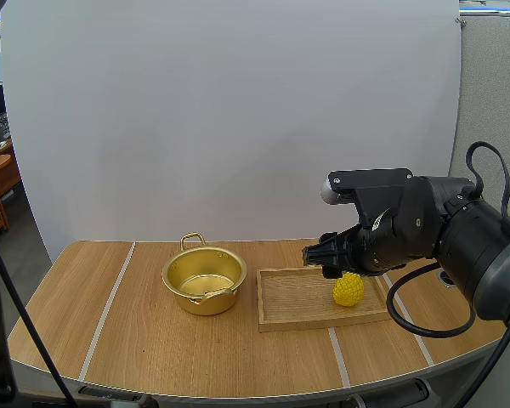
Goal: Open the pot, put the pineapple inside, and close it
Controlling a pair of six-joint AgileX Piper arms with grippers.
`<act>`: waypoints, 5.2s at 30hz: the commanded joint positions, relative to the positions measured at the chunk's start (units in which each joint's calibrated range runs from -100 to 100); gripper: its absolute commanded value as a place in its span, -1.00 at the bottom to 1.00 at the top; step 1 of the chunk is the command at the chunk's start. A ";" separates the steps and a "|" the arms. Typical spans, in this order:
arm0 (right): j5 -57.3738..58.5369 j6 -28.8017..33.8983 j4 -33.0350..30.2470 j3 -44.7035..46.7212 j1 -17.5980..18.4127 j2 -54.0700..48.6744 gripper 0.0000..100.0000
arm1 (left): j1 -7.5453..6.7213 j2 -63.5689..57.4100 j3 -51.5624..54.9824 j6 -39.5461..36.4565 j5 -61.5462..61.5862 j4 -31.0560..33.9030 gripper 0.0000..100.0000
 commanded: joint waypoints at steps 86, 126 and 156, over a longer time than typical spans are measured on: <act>-22.65 49.09 -26.08 -9.84 -0.19 50.05 1.00 | 0.19 -0.13 -0.07 -0.38 -0.60 0.53 -1.00; -30.15 42.37 -27.30 -9.84 -0.02 52.75 -0.87 | 0.19 -0.13 -0.07 -0.38 -0.60 0.53 -1.00; -39.26 21.42 -29.04 -18.90 26.24 39.43 -0.87 | 0.19 -0.13 -0.07 -0.38 -0.60 0.53 -1.00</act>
